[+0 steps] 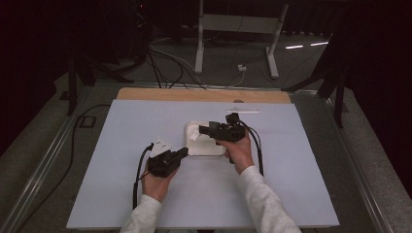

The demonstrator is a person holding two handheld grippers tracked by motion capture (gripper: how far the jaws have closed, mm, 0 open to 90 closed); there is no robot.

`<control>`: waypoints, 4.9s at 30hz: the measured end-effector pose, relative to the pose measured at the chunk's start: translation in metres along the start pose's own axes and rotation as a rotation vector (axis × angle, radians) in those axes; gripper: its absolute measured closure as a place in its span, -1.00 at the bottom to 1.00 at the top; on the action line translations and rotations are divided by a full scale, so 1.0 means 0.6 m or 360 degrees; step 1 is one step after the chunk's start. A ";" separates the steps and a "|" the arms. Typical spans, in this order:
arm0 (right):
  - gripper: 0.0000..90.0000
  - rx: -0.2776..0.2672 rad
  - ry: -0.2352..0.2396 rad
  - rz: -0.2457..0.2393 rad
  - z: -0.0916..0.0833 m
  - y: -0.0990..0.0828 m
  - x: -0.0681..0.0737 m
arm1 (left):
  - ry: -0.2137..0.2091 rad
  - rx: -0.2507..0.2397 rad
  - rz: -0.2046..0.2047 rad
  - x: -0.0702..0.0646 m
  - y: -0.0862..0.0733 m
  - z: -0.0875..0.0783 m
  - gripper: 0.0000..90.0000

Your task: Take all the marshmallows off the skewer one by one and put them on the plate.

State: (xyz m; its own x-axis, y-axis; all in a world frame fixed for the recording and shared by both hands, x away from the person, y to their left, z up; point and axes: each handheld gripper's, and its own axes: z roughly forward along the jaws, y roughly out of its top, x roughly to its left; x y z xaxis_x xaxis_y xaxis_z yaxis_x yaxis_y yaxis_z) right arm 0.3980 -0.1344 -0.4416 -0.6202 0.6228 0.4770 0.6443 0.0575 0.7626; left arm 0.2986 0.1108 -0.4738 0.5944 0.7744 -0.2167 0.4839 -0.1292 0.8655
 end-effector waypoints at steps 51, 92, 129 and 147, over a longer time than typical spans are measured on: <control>0.92 -0.0063 -0.0056 0.0140 -0.006 0.005 -0.001 | -0.0033 0.0028 0.0015 0.003 -0.005 0.003 1.00; 0.29 0.0057 -0.0247 0.0250 0.015 -0.014 -0.063 | -0.0016 0.0095 -0.0041 0.013 -0.015 -0.001 1.00; -0.25 0.0109 0.0113 0.0303 0.023 -0.016 -0.017 | -0.0007 0.0053 -0.0035 0.010 -0.015 0.003 1.00; 0.45 0.0198 0.0271 0.0428 0.039 -0.019 -0.010 | -0.0004 0.0029 -0.0019 0.005 -0.015 0.004 1.00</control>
State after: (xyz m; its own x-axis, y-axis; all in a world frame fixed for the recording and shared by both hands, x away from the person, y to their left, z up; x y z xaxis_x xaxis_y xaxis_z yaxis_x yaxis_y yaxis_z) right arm 0.4049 -0.1203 -0.4635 -0.4795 0.4900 0.7280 0.8382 0.0100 0.5453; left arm 0.2977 0.1126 -0.4833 0.5903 0.7743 -0.2280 0.5023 -0.1313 0.8546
